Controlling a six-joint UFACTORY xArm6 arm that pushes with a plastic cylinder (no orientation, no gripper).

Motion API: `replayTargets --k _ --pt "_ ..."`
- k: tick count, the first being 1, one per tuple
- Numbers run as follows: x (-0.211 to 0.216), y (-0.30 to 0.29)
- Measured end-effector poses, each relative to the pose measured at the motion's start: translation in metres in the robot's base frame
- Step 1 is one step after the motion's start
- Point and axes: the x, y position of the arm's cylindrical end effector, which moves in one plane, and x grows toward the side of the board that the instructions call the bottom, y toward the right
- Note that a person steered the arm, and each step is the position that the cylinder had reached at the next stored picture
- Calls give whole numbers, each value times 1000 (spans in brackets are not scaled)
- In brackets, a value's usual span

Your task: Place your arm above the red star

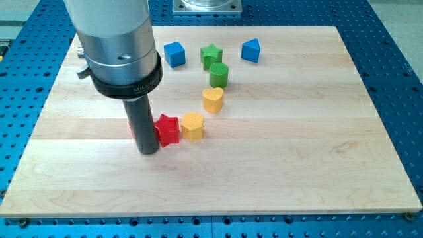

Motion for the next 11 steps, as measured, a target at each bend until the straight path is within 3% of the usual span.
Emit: replayTargets --k 3,4,5,6,8,9,10,11 --pt "-25 -76" --pt "-65 -81" --pt "-96 -30" --pt "-95 17" --pt "-56 -30" --pt "-72 -20" --pt "-79 37" --pt "-74 55"
